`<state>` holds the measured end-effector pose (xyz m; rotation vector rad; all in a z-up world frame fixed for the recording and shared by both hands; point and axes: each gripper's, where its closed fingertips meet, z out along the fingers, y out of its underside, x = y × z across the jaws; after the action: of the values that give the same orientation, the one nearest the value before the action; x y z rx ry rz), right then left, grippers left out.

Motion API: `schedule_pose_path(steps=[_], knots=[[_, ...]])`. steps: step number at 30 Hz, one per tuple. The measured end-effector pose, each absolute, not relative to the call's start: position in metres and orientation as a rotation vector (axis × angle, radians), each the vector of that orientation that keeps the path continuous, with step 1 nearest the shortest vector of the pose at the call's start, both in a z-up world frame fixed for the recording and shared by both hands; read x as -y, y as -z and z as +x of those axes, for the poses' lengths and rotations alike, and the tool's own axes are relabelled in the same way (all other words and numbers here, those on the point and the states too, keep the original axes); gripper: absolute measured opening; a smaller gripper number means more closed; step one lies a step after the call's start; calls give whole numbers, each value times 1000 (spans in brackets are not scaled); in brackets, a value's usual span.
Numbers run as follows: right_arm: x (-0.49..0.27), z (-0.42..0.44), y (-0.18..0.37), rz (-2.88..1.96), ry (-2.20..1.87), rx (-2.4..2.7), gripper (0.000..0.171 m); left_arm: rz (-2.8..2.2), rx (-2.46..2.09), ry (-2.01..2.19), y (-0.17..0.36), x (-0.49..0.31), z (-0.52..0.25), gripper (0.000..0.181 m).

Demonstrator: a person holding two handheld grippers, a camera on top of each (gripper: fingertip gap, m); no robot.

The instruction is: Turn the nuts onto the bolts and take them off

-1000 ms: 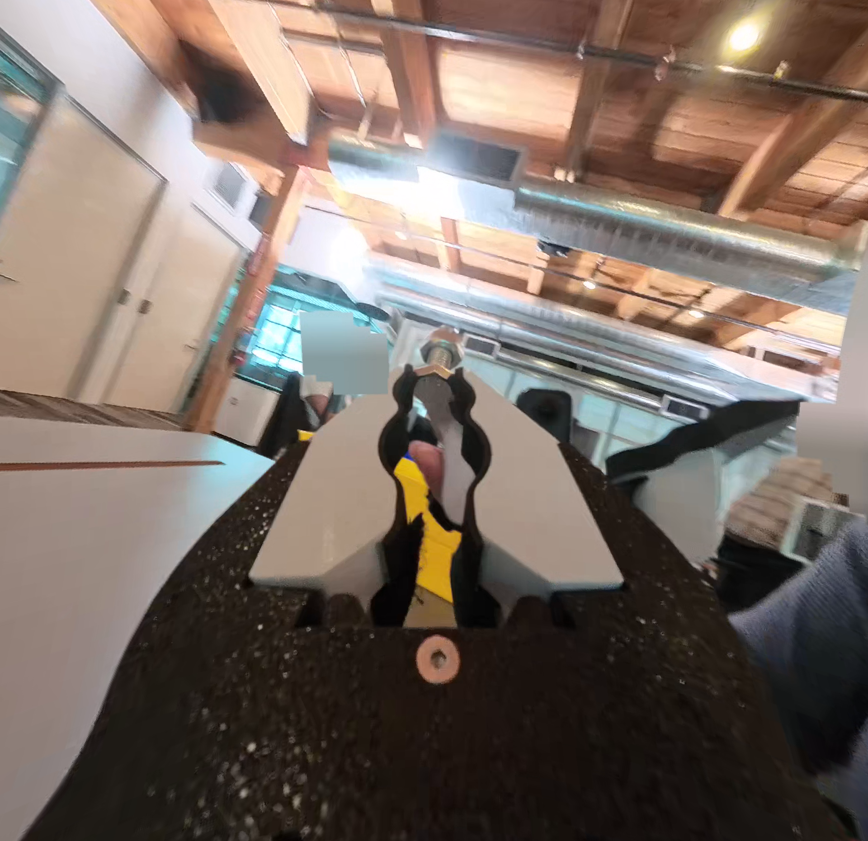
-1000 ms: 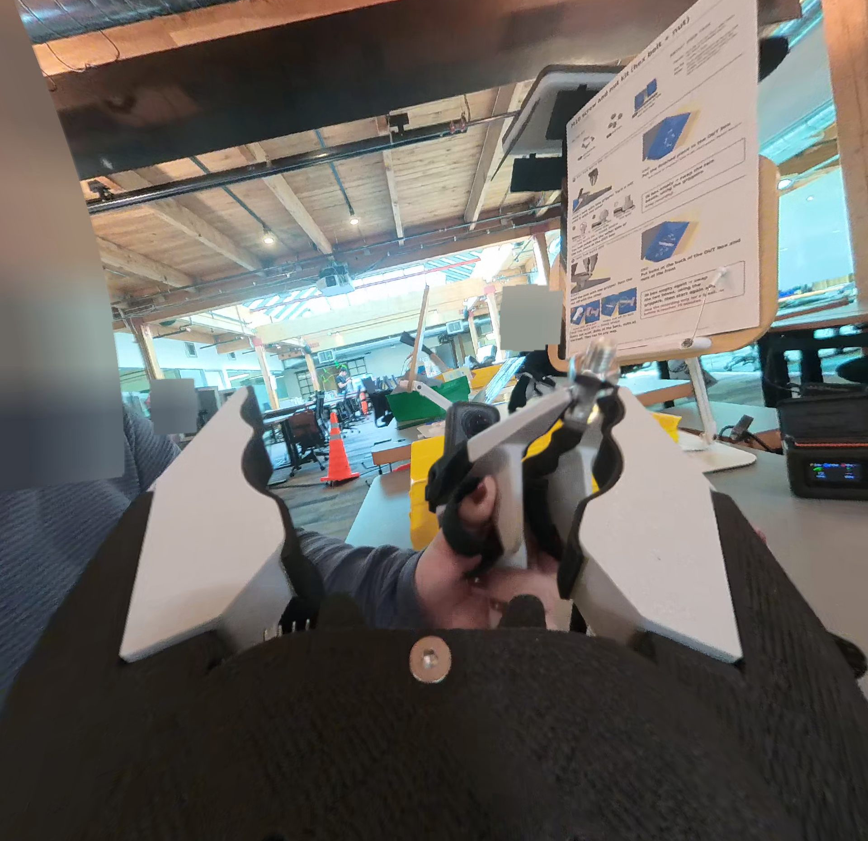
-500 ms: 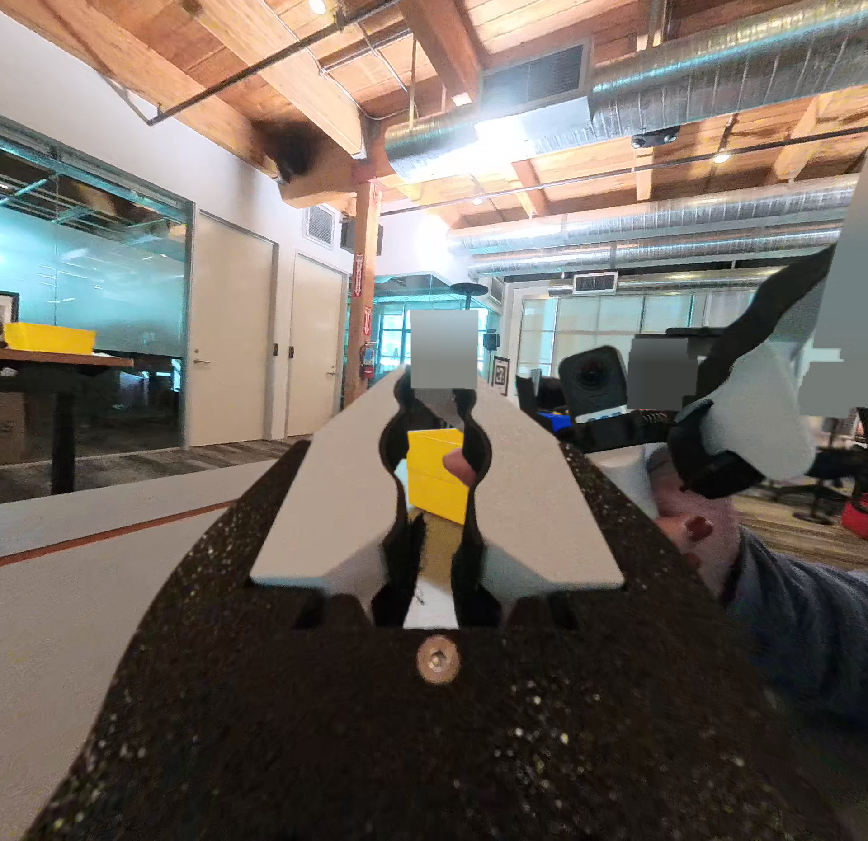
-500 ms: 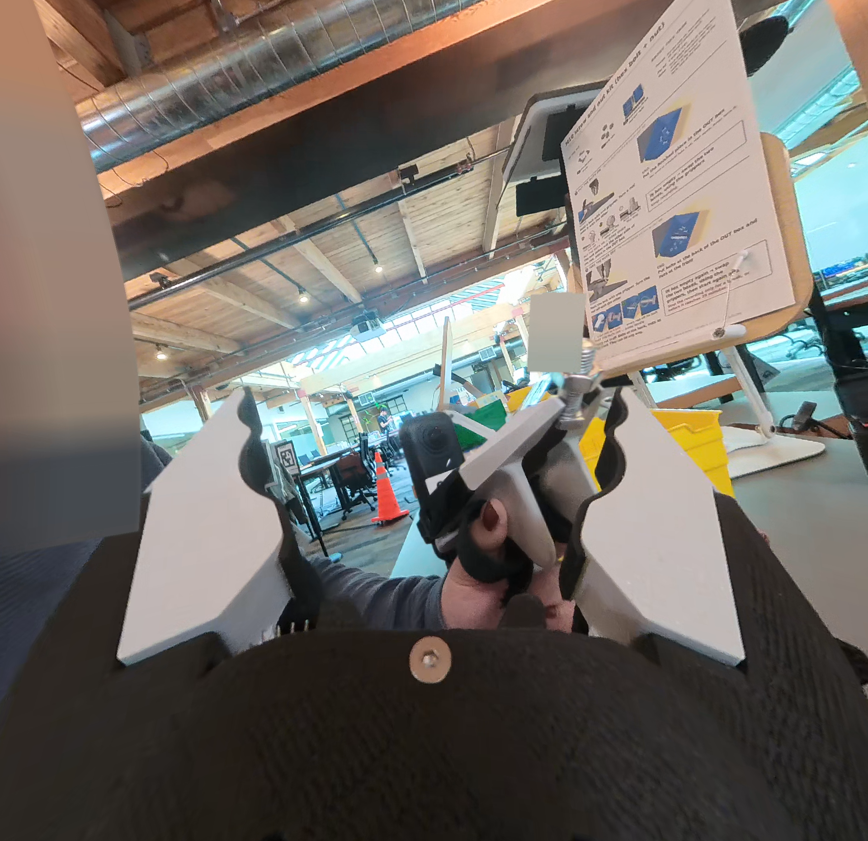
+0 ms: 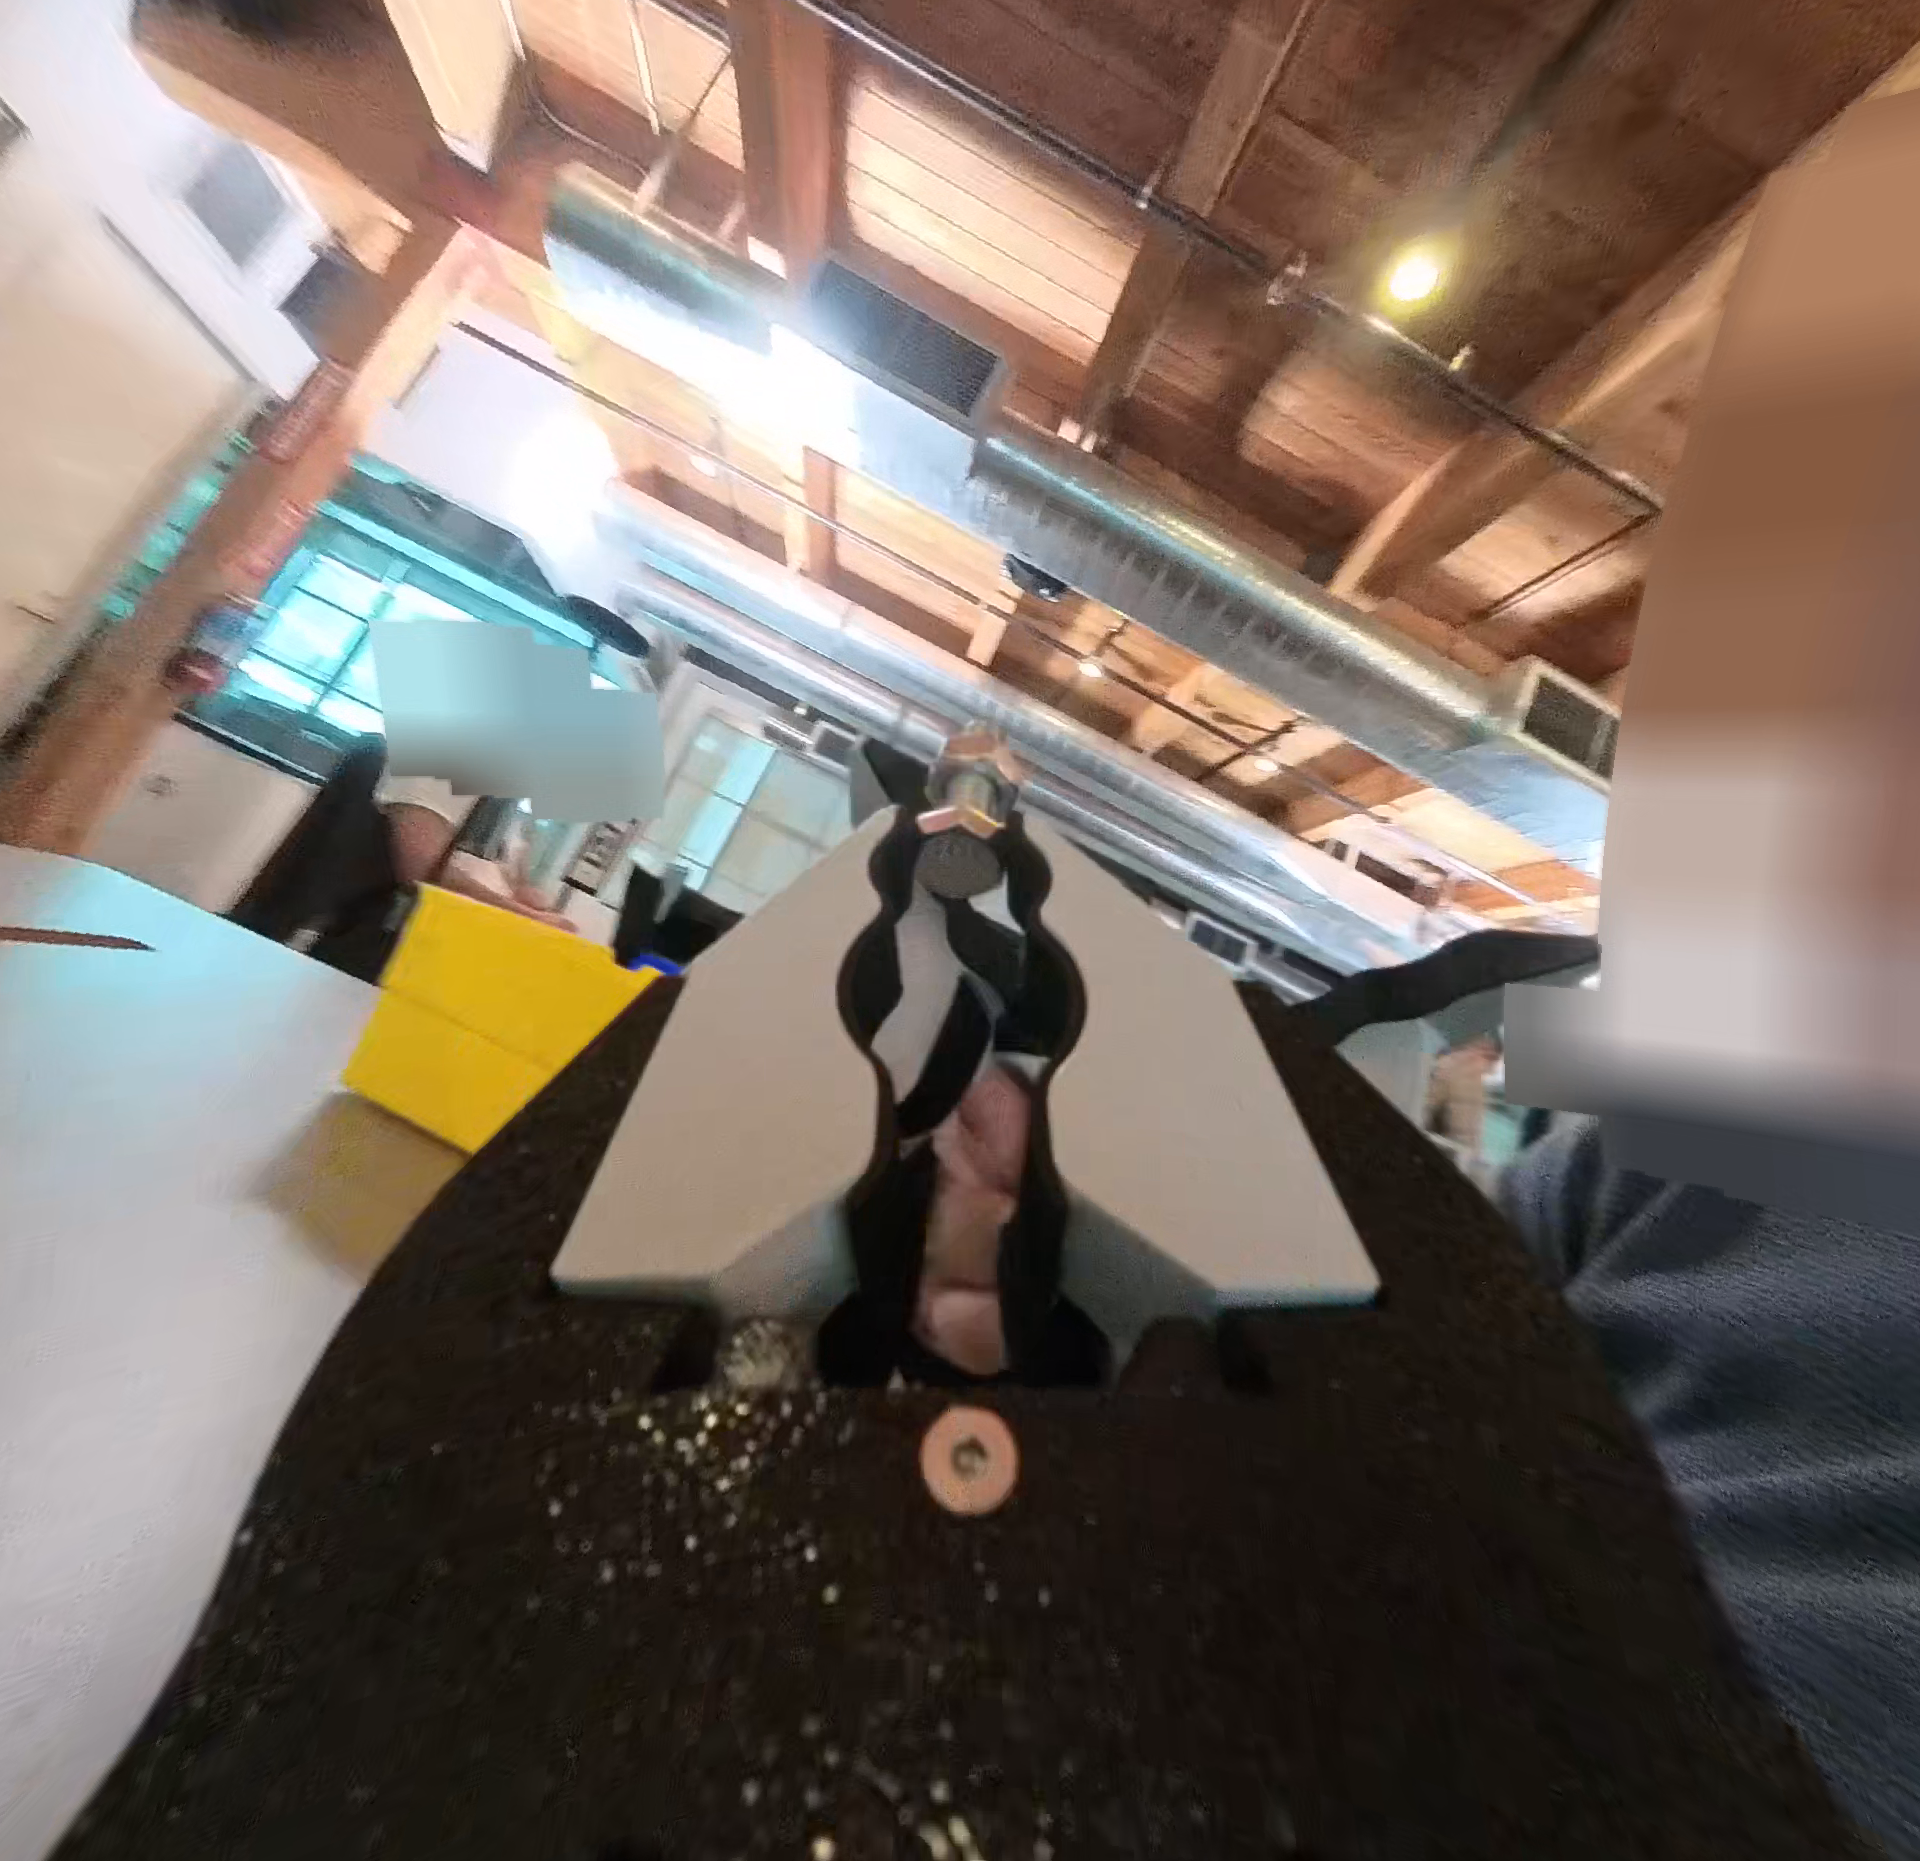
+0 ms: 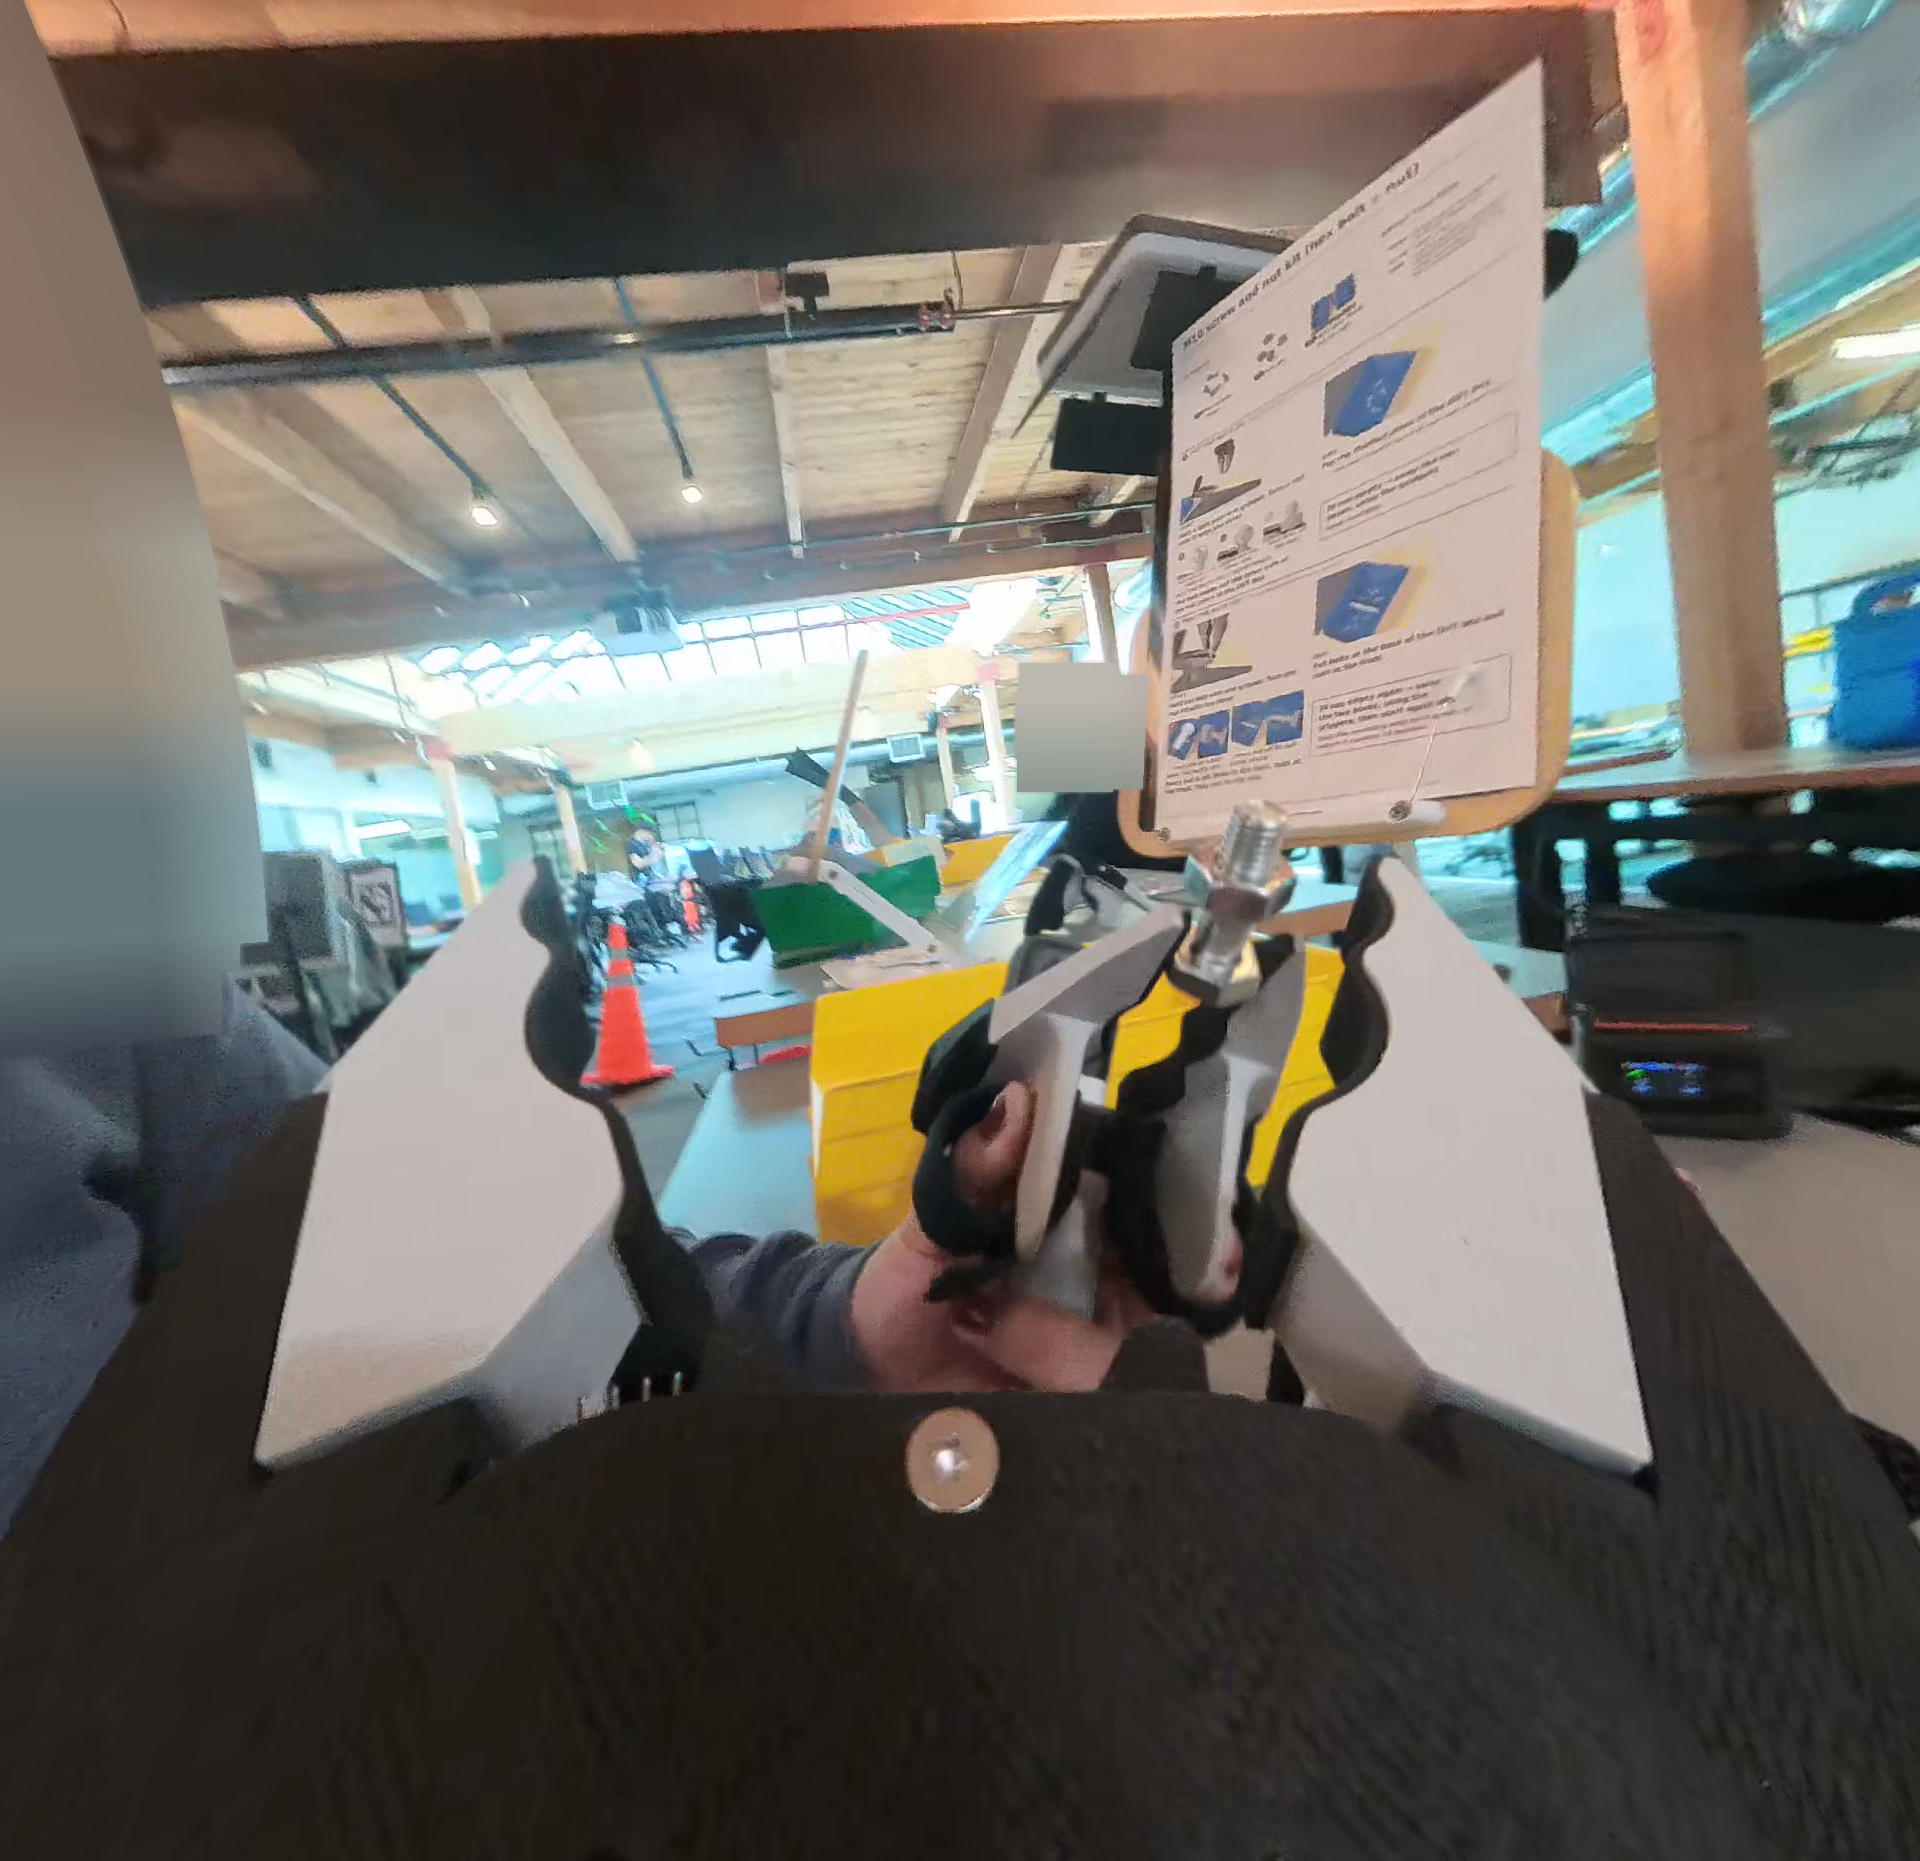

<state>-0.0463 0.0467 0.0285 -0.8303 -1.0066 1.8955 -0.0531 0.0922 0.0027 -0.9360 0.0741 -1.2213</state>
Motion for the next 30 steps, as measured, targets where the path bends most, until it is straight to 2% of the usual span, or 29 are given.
schedule_pose_path(steps=[4,9,14,20,25,30], knots=[[-36,-45,-30,-771,-1847,1048,144,-939,-117,1340,2,-91,-35,15],[-33,-46,-27,-785,-1878,1069,142,-794,-9,1368,-11,-86,-72,15],[-31,-45,-28,-768,-1854,1073,142,-892,-137,1410,-5,-84,-33,15],[-28,-46,-24,-782,-1878,1114,139,-852,-51,1305,-10,-86,-63,15],[-35,-46,-26,-792,-1863,1066,140,-919,-144,1334,-2,-87,-29,15],[-28,-48,-23,-785,-1867,1107,142,-848,-40,1190,-9,-89,-67,15]])
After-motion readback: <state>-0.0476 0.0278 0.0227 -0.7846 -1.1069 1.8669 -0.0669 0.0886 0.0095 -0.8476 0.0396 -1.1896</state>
